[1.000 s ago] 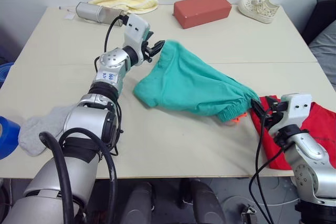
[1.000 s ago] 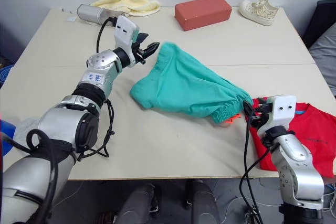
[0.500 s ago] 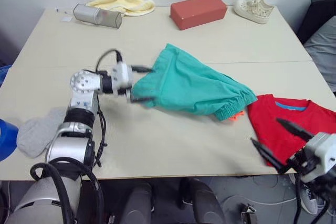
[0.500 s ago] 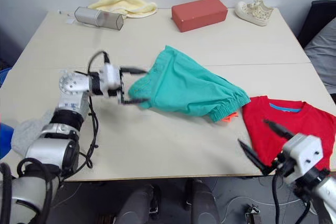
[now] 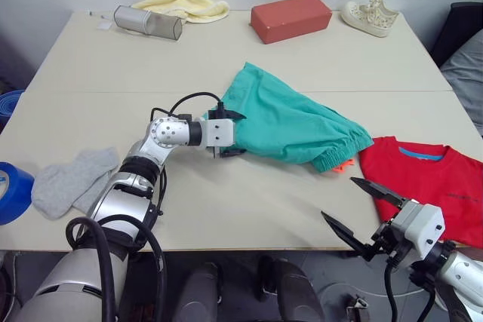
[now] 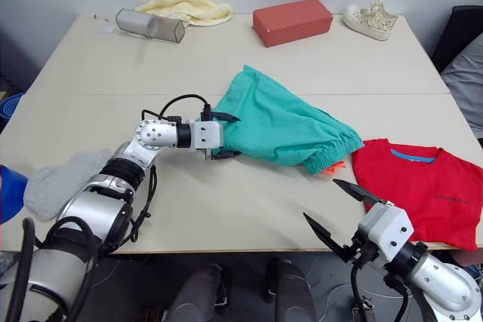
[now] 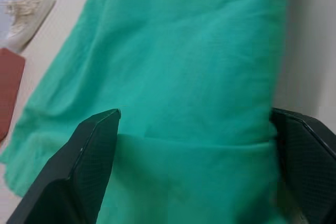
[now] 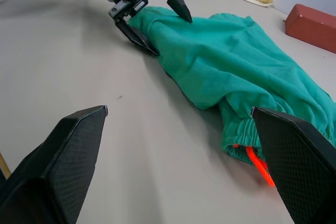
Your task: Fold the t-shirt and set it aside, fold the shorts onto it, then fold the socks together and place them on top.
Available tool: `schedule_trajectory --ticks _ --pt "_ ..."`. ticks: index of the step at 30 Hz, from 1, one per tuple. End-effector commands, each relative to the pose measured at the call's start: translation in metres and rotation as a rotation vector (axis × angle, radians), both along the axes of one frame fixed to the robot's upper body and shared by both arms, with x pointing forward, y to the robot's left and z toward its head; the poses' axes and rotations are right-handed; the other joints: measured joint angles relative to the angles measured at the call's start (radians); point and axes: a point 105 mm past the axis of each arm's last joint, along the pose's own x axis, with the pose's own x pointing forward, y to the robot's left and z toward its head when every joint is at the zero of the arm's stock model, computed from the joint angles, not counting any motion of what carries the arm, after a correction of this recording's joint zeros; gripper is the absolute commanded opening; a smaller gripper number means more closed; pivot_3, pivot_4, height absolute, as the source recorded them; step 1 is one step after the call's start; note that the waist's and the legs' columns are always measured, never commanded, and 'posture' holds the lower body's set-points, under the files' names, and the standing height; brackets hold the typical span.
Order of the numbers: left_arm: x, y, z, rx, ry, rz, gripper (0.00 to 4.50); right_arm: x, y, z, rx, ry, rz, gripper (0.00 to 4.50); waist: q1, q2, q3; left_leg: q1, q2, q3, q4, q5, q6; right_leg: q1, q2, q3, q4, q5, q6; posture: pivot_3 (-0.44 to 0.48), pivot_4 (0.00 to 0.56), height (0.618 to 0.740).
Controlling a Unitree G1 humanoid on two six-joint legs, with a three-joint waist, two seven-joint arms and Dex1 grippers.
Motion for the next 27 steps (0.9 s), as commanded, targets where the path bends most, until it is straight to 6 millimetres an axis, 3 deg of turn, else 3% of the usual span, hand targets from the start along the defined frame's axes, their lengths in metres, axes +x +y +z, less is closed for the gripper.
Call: schedule_trajectory --ticks 1,3,7,11,15,18,23,27 --pt "0.007 -0.001 -0.01 0.032 0.049 0.068 3.24 -0.003 0.008 0.007 0.011 -0.024 0.008 4.5 0.0 0.0 0.0 0.0 0.0 0.001 0.0 -0.001 0.0 0.0 0.0 0.0 0.0 0.0 0.0 0.0 0.15 0.74" --pt "0.006 -0.001 -0.019 0.047 0.107 0.08 2.57 -0.003 0.009 0.008 0.016 -0.022 0.003 4.5 -0.001 -0.001 -0.001 0.0 0.0 0.002 0.0 -0.002 0.001 0.0 0.0 0.0 -0.001 0.0 0.0 0.0 0.15 0.74" --pt "-0.013 -0.001 -0.043 0.059 0.379 0.009 1.25 -0.005 0.008 0.008 0.008 -0.016 -0.007 4.5 -0.005 -0.005 -0.006 0.003 0.0 0.004 0.001 -0.002 0.003 0.002 -0.001 0.001 -0.002 0.0 0.0 0.0 0.15 0.74" --pt "-0.019 0.009 -0.036 -0.036 0.491 0.005 0.03 -0.009 0.004 0.008 -0.007 -0.006 -0.019 4.5 -0.009 -0.004 -0.009 0.003 0.002 0.004 0.0 -0.003 0.002 0.003 0.0 0.001 -0.006 0.0 0.0 0.0 0.15 0.74" --pt "-0.058 0.025 -0.041 -0.053 0.585 -0.004 0.03 -0.017 -0.007 0.009 -0.017 0.018 -0.044 4.5 -0.015 -0.003 -0.011 0.005 0.002 0.005 -0.002 -0.004 0.001 0.001 0.0 0.004 -0.001 -0.002 -0.001 0.0 0.15 0.74" --pt "-0.085 0.026 -0.034 -0.168 0.626 0.092 0.03 -0.023 -0.011 0.007 -0.016 0.048 -0.043 4.5 -0.018 -0.001 -0.012 0.008 0.002 0.006 -0.002 -0.004 -0.007 0.001 0.001 0.007 0.007 -0.009 -0.001 0.0 0.15 0.74" --pt "-0.113 0.026 -0.024 -0.302 0.619 0.256 0.03 -0.026 -0.019 0.006 -0.013 0.075 -0.045 4.5 0.0 0.0 -0.012 0.009 0.001 0.006 0.0 -0.009 0.0 0.001 0.0 0.011 0.009 -0.012 0.0 0.0 0.15 0.74" --pt "-0.138 0.026 -0.026 -0.338 0.635 0.314 0.03 -0.027 -0.026 0.005 -0.012 0.093 -0.052 4.5 -0.001 0.0 -0.012 0.007 0.001 0.005 0.0 -0.009 -0.004 0.002 0.001 0.012 0.004 -0.014 0.002 0.0 0.15 0.74"
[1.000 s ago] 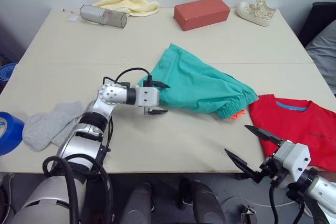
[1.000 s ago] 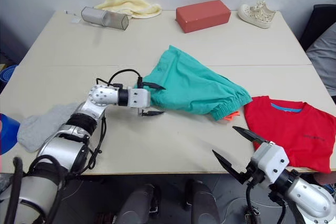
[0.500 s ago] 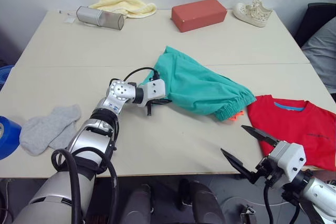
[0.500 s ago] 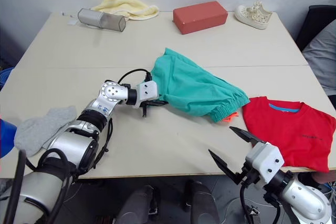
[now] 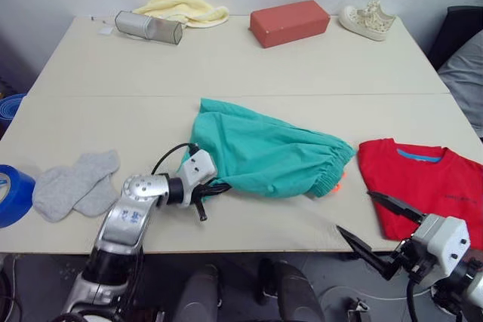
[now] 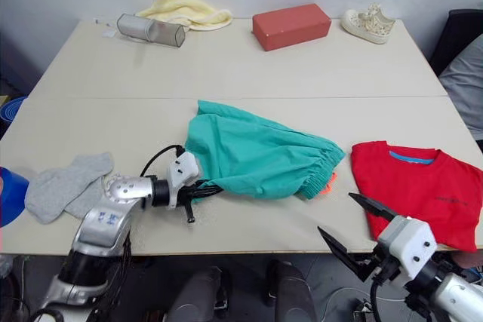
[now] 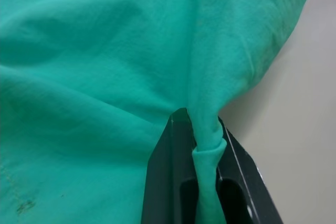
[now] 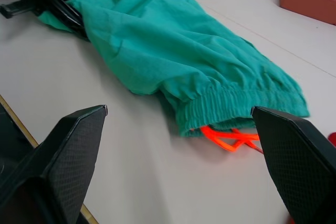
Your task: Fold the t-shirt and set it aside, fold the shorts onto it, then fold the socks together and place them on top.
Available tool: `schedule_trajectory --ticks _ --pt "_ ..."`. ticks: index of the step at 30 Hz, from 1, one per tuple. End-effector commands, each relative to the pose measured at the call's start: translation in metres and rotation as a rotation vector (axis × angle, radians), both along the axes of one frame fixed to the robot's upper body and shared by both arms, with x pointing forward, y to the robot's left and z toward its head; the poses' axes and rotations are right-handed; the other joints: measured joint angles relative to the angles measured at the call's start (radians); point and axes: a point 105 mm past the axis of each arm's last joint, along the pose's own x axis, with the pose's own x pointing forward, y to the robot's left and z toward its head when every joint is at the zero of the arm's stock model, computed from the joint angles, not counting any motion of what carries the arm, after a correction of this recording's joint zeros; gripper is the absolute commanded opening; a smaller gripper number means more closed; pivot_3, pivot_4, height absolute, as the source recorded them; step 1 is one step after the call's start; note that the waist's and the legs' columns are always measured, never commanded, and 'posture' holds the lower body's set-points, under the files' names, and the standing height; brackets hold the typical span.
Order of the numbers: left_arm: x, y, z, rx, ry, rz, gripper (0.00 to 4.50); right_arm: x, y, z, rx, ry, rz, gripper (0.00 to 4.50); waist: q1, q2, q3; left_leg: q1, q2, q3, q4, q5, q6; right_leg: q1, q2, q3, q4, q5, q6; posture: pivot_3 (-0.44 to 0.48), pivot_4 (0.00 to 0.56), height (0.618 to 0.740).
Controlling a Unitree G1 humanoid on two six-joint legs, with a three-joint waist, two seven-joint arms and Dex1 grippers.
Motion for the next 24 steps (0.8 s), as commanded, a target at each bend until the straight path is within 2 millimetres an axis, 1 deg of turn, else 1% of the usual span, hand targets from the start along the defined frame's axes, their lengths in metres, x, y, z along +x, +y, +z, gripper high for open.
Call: schedule_trajectory --ticks 1,3,4,6,9,10,11,12,13,14,15,17,18,19,20,21,23,24 --pt "-0.02 -0.005 0.012 -0.034 -0.02 0.037 0.03 -0.002 -0.005 0.005 0.0 -0.002 0.001 4.5 -0.001 0.001 0.0 0.0 0.0 0.0 0.0 0.0 0.0 0.0 0.0 0.0 -0.001 0.0 0.0 0.0 0.15 0.74" --pt "-0.027 -0.005 0.012 -0.053 -0.011 0.062 0.03 -0.003 -0.006 0.005 0.005 0.009 0.003 4.5 -0.001 0.001 0.0 -0.001 0.0 0.0 -0.001 0.0 0.0 0.001 0.0 0.001 -0.002 0.0 0.0 0.0 0.15 0.74" --pt "-0.028 -0.005 0.013 -0.068 -0.013 0.075 0.25 -0.003 -0.006 0.004 0.012 0.013 0.003 4.5 -0.001 0.001 -0.001 -0.001 0.0 0.0 -0.001 0.0 0.0 0.001 0.0 0.001 -0.002 0.0 0.001 0.0 0.15 0.74" --pt "-0.031 -0.006 0.015 -0.1 -0.013 0.075 0.75 -0.003 -0.005 0.003 0.052 0.032 0.004 4.5 0.0 0.001 -0.001 -0.001 0.0 0.0 -0.001 0.0 0.0 -0.001 0.0 0.001 -0.002 0.0 0.001 0.0 0.15 0.74" --pt "-0.037 -0.005 0.022 -0.155 -0.015 0.035 1.68 -0.003 -0.004 0.002 0.087 0.055 0.004 4.5 0.0 0.002 -0.001 -0.001 0.0 0.0 -0.001 0.001 0.001 -0.002 0.0 0.0 -0.002 0.0 0.0 0.0 0.15 0.74" --pt "-0.04 -0.004 0.027 -0.187 -0.01 -0.002 2.01 -0.002 -0.005 0.003 0.095 0.051 -0.006 4.5 0.001 0.002 -0.001 -0.001 0.0 0.0 -0.001 0.001 0.001 -0.002 0.0 0.0 -0.002 0.0 0.0 0.0 0.15 0.74" --pt "-0.048 -0.002 0.032 -0.223 0.003 -0.112 2.34 0.001 -0.006 0.006 0.118 0.041 -0.029 4.5 0.0 0.002 -0.001 -0.001 0.0 0.0 -0.001 0.0 0.001 -0.002 0.0 0.0 -0.002 0.001 -0.001 0.0 0.15 0.74" --pt "-0.054 0.002 0.035 -0.237 0.001 -0.197 2.66 0.003 -0.006 0.008 0.149 0.036 -0.047 4.5 -0.002 0.002 -0.001 -0.001 0.0 0.0 -0.001 0.0 0.001 -0.003 0.001 0.0 -0.002 0.001 -0.002 0.0 0.15 0.74" --pt "-0.056 0.01 0.036 -0.231 -0.016 -0.249 2.97 0.005 -0.004 0.01 0.192 0.048 -0.061 4.5 -0.003 0.002 -0.001 -0.001 0.0 0.0 -0.001 -0.001 -0.001 -0.003 0.001 0.0 -0.002 0.0 -0.003 0.0 0.15 0.74" --pt "-0.056 0.021 0.032 -0.215 -0.01 -0.281 3.27 0.006 -0.002 0.009 0.233 0.074 -0.067 4.5 -0.004 0.005 -0.002 -0.001 0.0 0.0 -0.001 -0.001 -0.002 -0.003 0.001 0.0 -0.002 0.0 -0.004 0.0 0.15 0.74" --pt "-0.054 0.035 0.028 -0.209 0.014 -0.296 3.55 0.007 0.001 0.01 0.298 0.108 -0.073 4.5 -0.004 0.007 -0.004 -0.001 0.0 0.0 -0.001 -0.002 -0.002 -0.003 0.001 -0.001 -0.002 0.0 -0.004 0.0 0.15 0.74" --pt "-0.05 0.055 0.027 -0.214 0.04 -0.317 3.55 0.009 0.005 0.01 0.386 0.167 -0.087 4.5 -0.004 0.01 -0.005 -0.001 0.0 0.0 -0.002 -0.002 -0.002 -0.003 0.001 -0.001 -0.001 -0.001 -0.005 0.0 0.15 0.74" --pt "-0.041 0.066 0.033 -0.204 0.023 -0.312 3.55 0.01 0.007 0.009 0.463 0.219 -0.115 4.5 -0.003 0.01 -0.005 -0.001 0.001 0.0 -0.002 -0.002 -0.002 -0.004 0.001 -0.001 -0.001 -0.001 -0.005 0.0 0.15 0.74" --pt "-0.034 0.072 0.038 -0.196 0.007 -0.31 3.55 0.011 0.008 0.008 0.51 0.258 -0.135 4.5 -0.002 0.01 -0.004 -0.001 0.001 0.0 -0.002 -0.002 -0.002 -0.004 0.001 -0.001 -0.001 -0.002 -0.005 0.0 0.15 0.74" --pt "-0.024 0.076 0.047 -0.205 -0.009 -0.315 3.55 0.012 0.012 0.006 0.586 0.317 -0.149 4.5 0.004 0.01 -0.004 -0.002 0.001 0.0 -0.002 -0.002 -0.002 -0.004 0.001 -0.002 -0.001 -0.002 -0.004 0.0 0.15 0.74" --pt "-0.013 0.075 0.055 -0.207 -0.049 -0.32 3.55 0.014 0.015 0.002 0.652 0.372 -0.183 4.5 0.01 0.009 -0.004 -0.003 0.001 -0.001 -0.002 -0.001 -0.002 -0.004 0.001 -0.002 -0.001 -0.002 -0.004 0.0 0.15 0.74" --pt "0.004 0.065 0.066 -0.23 -0.103 -0.335 3.55 0.018 0.022 -0.005 0.711 0.449 -0.218 4.5 0.022 0.009 -0.005 -0.003 0.001 -0.001 -0.001 -0.001 -0.001 -0.004 0.0 -0.002 -0.002 0.0 -0.005 0.0 0.15 0.74" --pt "0.013 0.054 0.07 -0.232 -0.142 -0.339 3.55 0.022 0.024 -0.007 0.768 0.466 -0.256 4.5 0.023 0.009 -0.005 -0.003 0.001 -0.001 -0.001 -0.001 -0.001 -0.004 0.0 -0.002 -0.003 0.0 -0.004 0.0 0.15 0.74"
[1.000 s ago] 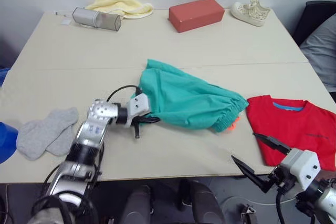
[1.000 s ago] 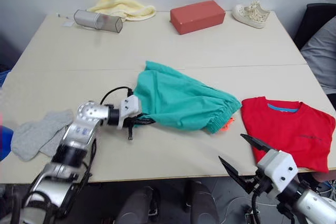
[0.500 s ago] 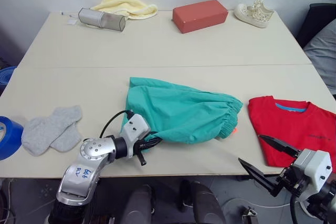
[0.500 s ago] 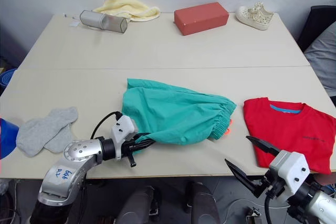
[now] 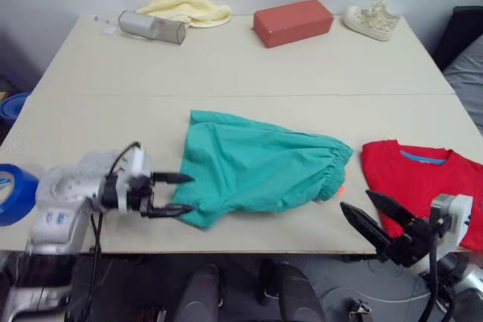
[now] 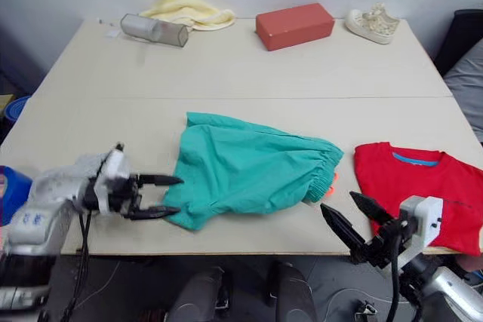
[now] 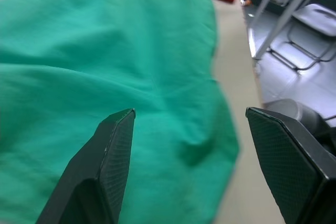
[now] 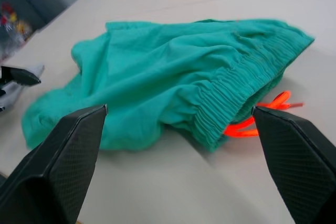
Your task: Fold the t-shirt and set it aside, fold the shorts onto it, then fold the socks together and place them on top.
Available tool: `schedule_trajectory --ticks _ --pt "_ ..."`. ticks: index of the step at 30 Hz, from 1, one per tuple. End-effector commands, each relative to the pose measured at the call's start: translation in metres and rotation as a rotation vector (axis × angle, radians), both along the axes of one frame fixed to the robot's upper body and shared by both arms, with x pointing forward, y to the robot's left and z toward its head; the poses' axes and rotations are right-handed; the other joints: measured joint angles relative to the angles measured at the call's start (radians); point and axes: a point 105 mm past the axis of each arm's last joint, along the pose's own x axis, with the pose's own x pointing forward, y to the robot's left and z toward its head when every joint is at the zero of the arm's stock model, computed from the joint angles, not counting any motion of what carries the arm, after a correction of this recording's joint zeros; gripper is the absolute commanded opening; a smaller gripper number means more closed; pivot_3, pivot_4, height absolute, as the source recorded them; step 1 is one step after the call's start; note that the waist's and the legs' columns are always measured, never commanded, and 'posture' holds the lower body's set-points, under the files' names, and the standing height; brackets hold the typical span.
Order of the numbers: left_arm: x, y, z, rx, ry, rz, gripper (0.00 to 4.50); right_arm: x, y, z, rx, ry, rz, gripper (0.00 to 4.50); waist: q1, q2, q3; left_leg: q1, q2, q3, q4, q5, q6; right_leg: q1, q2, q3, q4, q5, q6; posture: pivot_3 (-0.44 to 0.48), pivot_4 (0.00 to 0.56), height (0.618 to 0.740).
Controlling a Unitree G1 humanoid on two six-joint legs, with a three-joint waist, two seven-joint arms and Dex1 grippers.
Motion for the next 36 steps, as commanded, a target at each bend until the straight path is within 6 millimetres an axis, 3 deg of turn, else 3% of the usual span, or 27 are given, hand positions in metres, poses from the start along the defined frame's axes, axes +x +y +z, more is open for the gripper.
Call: schedule_trajectory --ticks 1,5,7,12,19,26,30,36 --pt "0.021 -0.028 0.016 -0.051 -0.116 -0.042 3.36 0.008 0.013 -0.003 0.15 0.099 -0.074 4.5 0.001 0.0 0.0 0.0 -0.001 0.001 0.0 0.0 0.001 0.0 0.0 0.001 -0.001 0.001 0.002 0.0 0.15 0.74" --pt "0.04 -0.06 0.016 -0.053 -0.162 -0.058 2.37 0.023 0.02 -0.006 0.16 0.112 -0.111 4.5 -0.005 0.0 0.0 0.0 -0.002 0.006 0.0 -0.002 0.01 0.0 -0.001 0.004 0.0 0.004 0.008 0.0 0.15 0.74" --pt "0.049 -0.075 0.012 -0.043 -0.189 -0.064 1.69 0.028 0.018 -0.01 0.039 0.072 -0.097 4.5 -0.009 -0.001 -0.001 0.0 -0.002 0.012 0.0 -0.002 0.007 -0.003 -0.001 0.007 0.001 0.003 0.009 0.0 0.15 0.74" --pt "0.055 -0.091 -0.007 0.02 -0.212 -0.089 0.03 0.025 0.012 -0.013 -0.131 -0.011 -0.031 4.5 -0.016 -0.001 -0.001 -0.001 -0.002 0.018 0.0 -0.004 0.009 -0.005 0.0 0.01 0.002 0.002 0.013 0.0 0.15 0.74" --pt "0.069 -0.093 -0.044 0.15 -0.172 0.0 0.01 0.028 0.001 -0.024 -0.324 -0.064 0.023 4.5 -0.021 -0.002 -0.001 0.0 -0.003 0.019 0.002 -0.009 0.018 -0.005 -0.001 0.013 -0.001 0.004 0.015 0.0 0.15 0.74" --pt "0.078 -0.091 -0.052 0.143 -0.176 0.068 0.01 0.034 0.007 -0.035 -0.419 -0.087 0.117 4.5 -0.027 -0.002 -0.001 0.001 -0.003 0.019 0.003 -0.008 0.017 -0.005 -0.001 0.013 0.001 0.005 0.014 0.0 0.15 0.74" --pt "0.077 -0.093 -0.051 0.132 -0.179 0.066 0.0 0.049 0.013 -0.033 -0.41 -0.138 0.105 3.55 -0.027 -0.002 -0.001 0.001 -0.003 0.019 0.003 -0.007 0.016 -0.005 -0.001 0.013 0.002 0.006 0.013 0.0 0.15 0.74" --pt "0.077 -0.093 -0.052 0.131 -0.176 0.067 0.0 0.056 0.012 -0.034 -0.441 -0.163 0.106 1.35 -0.026 -0.002 -0.001 0.001 -0.003 0.019 0.003 -0.006 0.016 -0.005 -0.001 0.013 0.002 0.007 0.013 0.0 0.15 0.74"
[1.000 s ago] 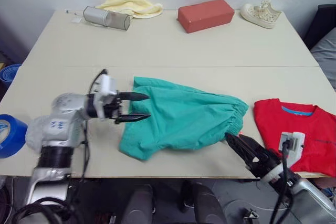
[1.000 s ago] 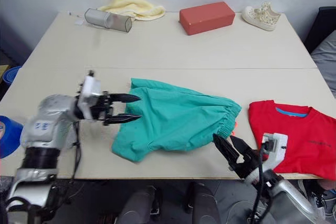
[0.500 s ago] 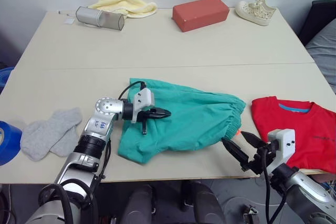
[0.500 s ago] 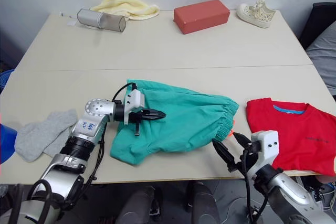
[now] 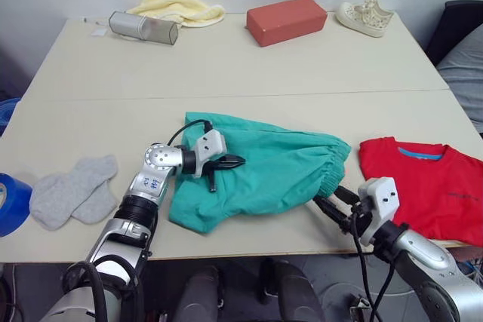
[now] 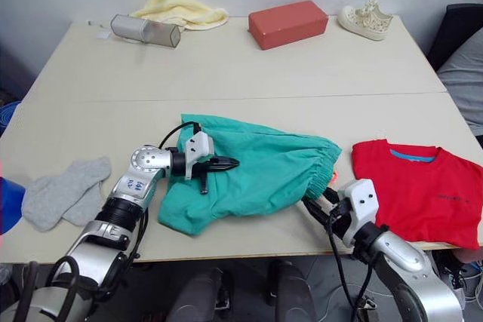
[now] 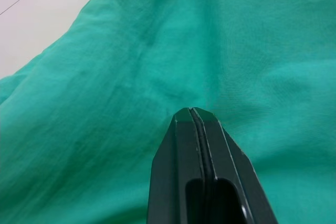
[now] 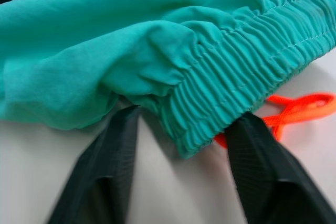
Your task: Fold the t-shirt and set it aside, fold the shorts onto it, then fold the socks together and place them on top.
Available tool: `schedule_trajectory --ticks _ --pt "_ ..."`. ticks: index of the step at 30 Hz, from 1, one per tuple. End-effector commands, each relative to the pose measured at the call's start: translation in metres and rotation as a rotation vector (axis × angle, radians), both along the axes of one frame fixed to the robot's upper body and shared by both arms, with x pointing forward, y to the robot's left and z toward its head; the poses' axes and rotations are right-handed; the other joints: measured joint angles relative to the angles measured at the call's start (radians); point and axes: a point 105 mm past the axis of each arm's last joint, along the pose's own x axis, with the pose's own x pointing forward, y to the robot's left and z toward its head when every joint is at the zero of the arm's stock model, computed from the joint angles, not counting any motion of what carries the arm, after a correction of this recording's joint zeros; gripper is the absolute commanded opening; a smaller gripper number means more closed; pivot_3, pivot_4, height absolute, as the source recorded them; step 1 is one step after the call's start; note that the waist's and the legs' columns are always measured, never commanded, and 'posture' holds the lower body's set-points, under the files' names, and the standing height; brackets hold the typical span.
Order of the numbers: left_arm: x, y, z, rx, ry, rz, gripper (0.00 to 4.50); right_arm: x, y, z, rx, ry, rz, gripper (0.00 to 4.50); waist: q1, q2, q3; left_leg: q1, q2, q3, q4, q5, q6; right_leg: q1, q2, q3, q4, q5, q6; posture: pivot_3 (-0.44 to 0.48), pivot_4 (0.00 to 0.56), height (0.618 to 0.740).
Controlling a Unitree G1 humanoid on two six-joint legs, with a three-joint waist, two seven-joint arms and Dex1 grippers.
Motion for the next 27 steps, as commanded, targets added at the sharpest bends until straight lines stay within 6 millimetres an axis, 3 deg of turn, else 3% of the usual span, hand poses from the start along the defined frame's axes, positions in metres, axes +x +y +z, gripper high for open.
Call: schedule_trajectory --ticks 1,4,13,18,21,24,27 --pt "0.002 0.001 0.002 0.001 -0.01 0.008 0.0 -0.001 -0.002 0.004 -0.03 -0.035 0.015 0.98 0.0 0.0 0.0 0.0 0.0 0.0 0.0 0.0 0.0 0.0 0.0 0.0 0.0 0.0 0.0 0.0 0.15 0.74" --pt "0.002 0.005 -0.001 0.019 -0.001 0.018 0.0 -0.006 -0.013 0.005 -0.119 -0.037 0.046 0.03 0.0 0.0 0.0 0.0 0.0 0.001 0.0 0.0 0.0 0.0 0.0 0.0 0.0 0.0 0.0 0.0 0.15 0.74" --pt "-0.005 0.011 -0.011 0.05 0.018 0.014 0.0 -0.004 -0.058 0.029 -0.362 -0.09 0.156 0.03 0.0 0.0 0.0 0.001 0.0 0.001 0.001 0.0 0.0 0.0 0.0 0.0 0.0 0.001 0.0 0.0 0.15 0.74" --pt "-0.01 0.009 -0.012 0.042 0.025 0.003 0.0 0.004 -0.067 0.033 -0.391 -0.095 0.199 0.03 0.0 0.0 0.0 0.001 0.0 0.001 0.001 0.0 0.0 0.0 0.0 0.0 0.0 0.001 0.0 0.0 0.15 0.74" --pt "-0.013 0.007 -0.011 0.028 0.026 -0.004 0.0 0.012 -0.071 0.035 -0.261 -0.074 0.128 0.03 0.0 0.0 0.0 0.0 0.0 0.001 0.001 0.0 0.0 0.0 -0.001 0.0 0.0 0.001 0.0 0.0 0.15 0.74" --pt "-0.014 0.003 -0.005 -0.013 0.017 -0.009 0.0 0.001 -0.062 0.034 -0.172 -0.007 0.143 0.71 0.002 0.0 0.0 0.001 0.0 0.001 0.001 0.0 0.0 0.0 -0.001 0.0 0.0 0.001 0.0 0.0 0.15 0.74" --pt "-0.013 0.0 0.003 -0.056 0.016 0.0 0.0 -0.019 -0.063 0.036 -0.04 0.091 0.074 1.71 0.007 0.0 0.0 0.0 0.0 0.0 0.0 0.0 0.0 0.0 -0.001 -0.001 0.0 0.001 0.0 0.0 0.15 0.74"
